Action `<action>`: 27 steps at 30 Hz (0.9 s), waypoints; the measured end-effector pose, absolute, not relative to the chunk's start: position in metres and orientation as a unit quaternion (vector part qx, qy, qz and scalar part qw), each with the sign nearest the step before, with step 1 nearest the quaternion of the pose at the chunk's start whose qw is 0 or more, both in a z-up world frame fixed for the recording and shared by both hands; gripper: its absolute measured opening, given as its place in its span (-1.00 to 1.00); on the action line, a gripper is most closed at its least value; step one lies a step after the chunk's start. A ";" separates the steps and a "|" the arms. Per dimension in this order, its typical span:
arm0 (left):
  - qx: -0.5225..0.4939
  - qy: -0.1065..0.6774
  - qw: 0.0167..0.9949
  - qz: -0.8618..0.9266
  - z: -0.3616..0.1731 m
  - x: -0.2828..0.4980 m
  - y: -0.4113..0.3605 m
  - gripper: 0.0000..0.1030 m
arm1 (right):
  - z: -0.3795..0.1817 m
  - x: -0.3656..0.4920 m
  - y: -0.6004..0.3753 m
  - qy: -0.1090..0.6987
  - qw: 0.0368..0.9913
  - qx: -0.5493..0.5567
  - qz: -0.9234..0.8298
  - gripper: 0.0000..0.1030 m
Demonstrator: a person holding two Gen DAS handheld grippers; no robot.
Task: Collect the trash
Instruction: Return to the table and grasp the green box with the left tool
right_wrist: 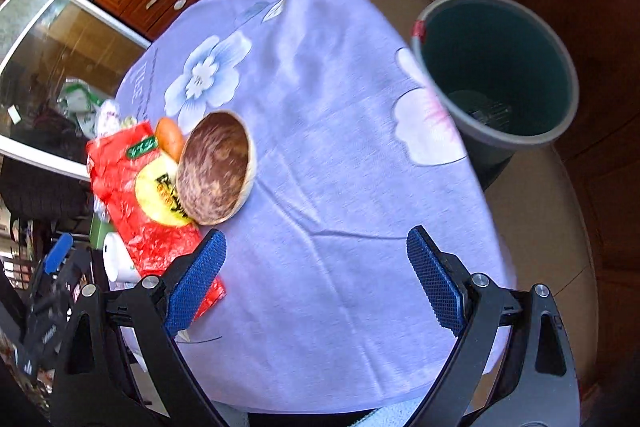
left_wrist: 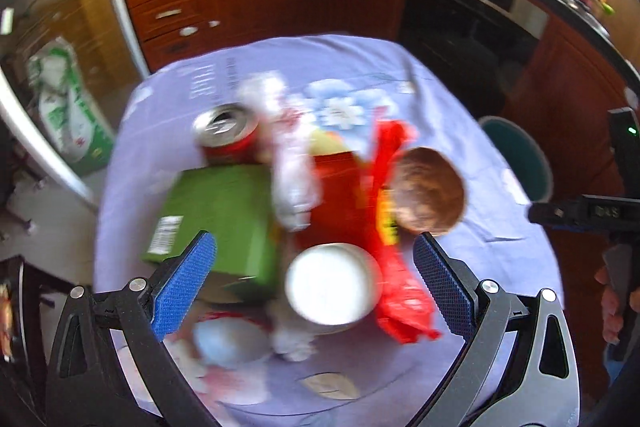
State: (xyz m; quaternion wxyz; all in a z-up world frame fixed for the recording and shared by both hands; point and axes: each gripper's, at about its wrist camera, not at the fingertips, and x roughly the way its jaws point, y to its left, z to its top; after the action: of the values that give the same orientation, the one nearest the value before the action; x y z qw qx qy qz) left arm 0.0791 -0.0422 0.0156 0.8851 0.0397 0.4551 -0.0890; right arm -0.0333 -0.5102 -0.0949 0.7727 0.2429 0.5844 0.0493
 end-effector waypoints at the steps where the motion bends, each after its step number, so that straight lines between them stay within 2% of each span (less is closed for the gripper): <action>1: 0.035 0.456 0.886 -0.080 0.014 0.080 -0.032 0.92 | -0.094 -0.033 -0.503 0.587 0.772 0.239 0.054 0.71; 7: 0.002 0.471 0.880 -0.065 -0.001 0.078 0.005 0.92 | -0.077 -0.030 -0.452 0.593 0.776 0.193 0.095 0.71; 14: -0.015 0.469 0.881 -0.057 -0.015 0.055 0.045 0.92 | -0.037 -0.029 -0.370 0.565 0.799 0.118 0.172 0.69; 15: -0.016 0.469 0.881 -0.052 -0.016 0.053 0.050 0.92 | -0.033 -0.029 -0.355 0.561 0.800 0.104 0.184 0.64; 19: -0.043 0.473 0.880 -0.035 -0.024 0.044 0.082 0.92 | -0.028 -0.029 -0.306 0.555 0.801 0.061 0.215 0.22; 24: -0.057 0.477 0.877 -0.021 -0.030 0.039 0.109 0.92 | -0.037 -0.021 -0.269 0.560 0.798 0.033 0.221 0.22; 27: -0.060 0.479 0.876 -0.018 -0.035 0.041 0.119 0.92 | -0.044 -0.017 -0.259 0.560 0.801 0.015 0.212 0.32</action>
State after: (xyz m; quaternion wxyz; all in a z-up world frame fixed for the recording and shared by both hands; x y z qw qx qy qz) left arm 0.0413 0.1188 -0.0347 0.8756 -0.0596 0.4790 -0.0183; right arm -0.0174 -0.2588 -0.0443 0.8010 0.0151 0.5599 0.2116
